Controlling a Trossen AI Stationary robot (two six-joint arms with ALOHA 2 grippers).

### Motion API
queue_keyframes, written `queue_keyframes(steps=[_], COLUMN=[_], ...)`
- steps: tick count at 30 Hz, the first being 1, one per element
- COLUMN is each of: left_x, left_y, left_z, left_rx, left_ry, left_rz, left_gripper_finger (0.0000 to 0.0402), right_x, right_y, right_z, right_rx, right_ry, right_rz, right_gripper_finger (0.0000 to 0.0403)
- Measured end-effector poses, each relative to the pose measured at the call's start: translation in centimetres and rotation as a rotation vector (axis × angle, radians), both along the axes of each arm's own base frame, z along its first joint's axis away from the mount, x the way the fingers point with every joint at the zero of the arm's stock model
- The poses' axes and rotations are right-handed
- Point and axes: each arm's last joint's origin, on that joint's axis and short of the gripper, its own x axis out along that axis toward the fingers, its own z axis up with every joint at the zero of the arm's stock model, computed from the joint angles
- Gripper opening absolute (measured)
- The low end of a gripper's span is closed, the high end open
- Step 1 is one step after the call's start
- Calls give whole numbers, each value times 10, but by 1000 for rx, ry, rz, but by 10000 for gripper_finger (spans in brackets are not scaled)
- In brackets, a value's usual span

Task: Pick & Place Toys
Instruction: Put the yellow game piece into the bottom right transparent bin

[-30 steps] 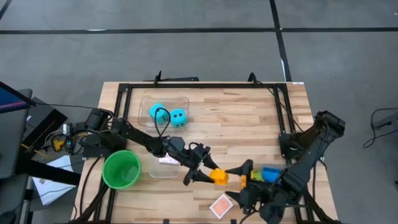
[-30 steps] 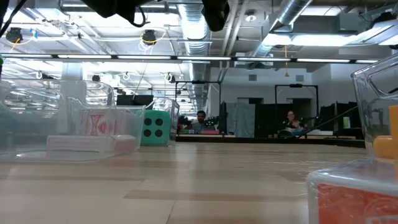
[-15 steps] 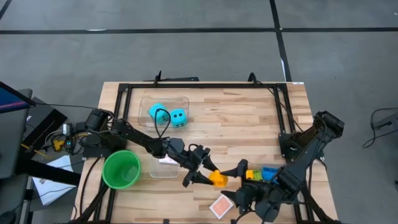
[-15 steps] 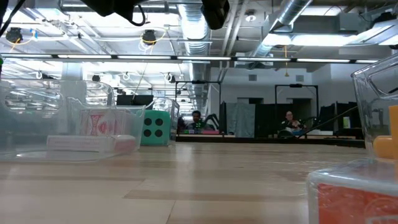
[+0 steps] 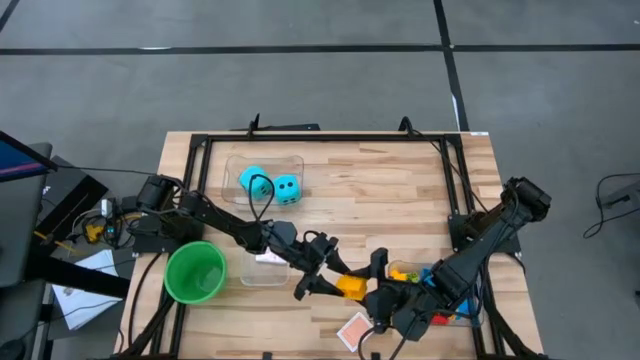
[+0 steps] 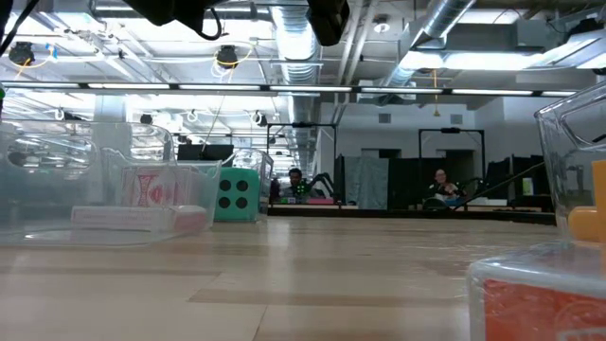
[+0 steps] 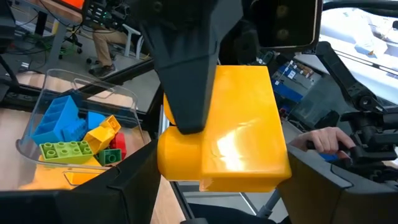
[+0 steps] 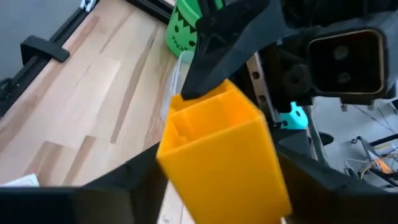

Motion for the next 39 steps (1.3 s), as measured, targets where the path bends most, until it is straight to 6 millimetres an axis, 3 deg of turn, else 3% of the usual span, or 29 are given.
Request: queue_keyframes(steps=[6, 10, 17, 22, 31, 39], left_x=[0, 0, 0, -4, -15, -20], left_y=[0, -1, 0, 6, 10, -10], left_z=[0, 1, 1, 2, 5, 6], left_rx=[-14, -15, 75, 170, 279, 399], left_ry=[8, 1, -29, 23, 113, 18], left_rz=[-5, -10, 3, 8, 2, -65], left_gripper_finger=[259, 265, 339, 364, 368, 360], right_x=[-3, -4, -4, -9, -28, -51], right_y=[6, 9, 11, 14, 13, 6], right_z=[1, 3, 4, 2, 14, 20], right_rx=[-41, -44, -10, -16, 23, 91], right_ry=[-2, -21, -34, -24, 29, 111], right_rz=[45, 66, 60, 63, -38, -183], right_gripper_finger=[137, 137, 137, 134, 133, 133])
